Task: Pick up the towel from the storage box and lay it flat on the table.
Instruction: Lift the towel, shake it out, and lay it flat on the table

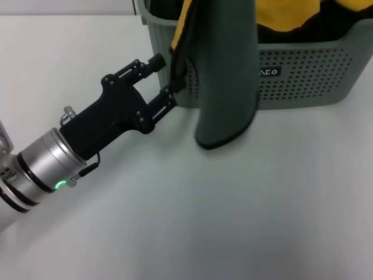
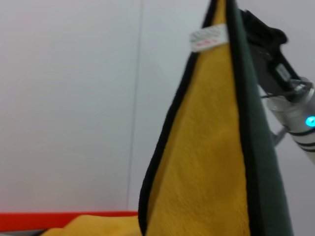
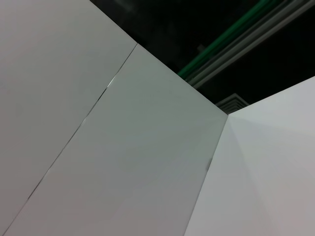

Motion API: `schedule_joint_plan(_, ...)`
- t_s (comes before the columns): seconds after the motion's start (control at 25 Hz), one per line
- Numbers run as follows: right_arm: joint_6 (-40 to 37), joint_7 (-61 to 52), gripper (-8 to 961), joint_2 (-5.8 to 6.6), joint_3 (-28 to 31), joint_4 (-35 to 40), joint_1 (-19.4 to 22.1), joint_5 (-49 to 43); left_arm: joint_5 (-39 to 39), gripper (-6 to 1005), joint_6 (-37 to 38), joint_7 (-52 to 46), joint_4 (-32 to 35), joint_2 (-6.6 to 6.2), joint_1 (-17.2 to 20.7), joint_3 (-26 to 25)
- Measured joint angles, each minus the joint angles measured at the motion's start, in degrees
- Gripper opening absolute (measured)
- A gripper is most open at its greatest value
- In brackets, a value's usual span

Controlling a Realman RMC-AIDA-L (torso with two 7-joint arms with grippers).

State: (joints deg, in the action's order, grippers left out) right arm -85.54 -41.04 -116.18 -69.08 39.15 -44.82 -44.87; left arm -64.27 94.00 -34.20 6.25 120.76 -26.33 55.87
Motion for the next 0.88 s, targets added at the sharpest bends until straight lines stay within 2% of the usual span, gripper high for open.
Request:
schedule_joint_plan(0.6,0.3,-0.2,51,0.15,0.3,0.1,0.5,0.0,0.4,504,0.4,-0.6,0.2,-0.29,-0.2,0.1)
schedule_joint_plan(0.88,0.3,-0.5,54,0.17,0.0,0.1,0.6,-0.4,0.2,170,0.5,-5.4,0.9,-0.73,0.0,0.1)
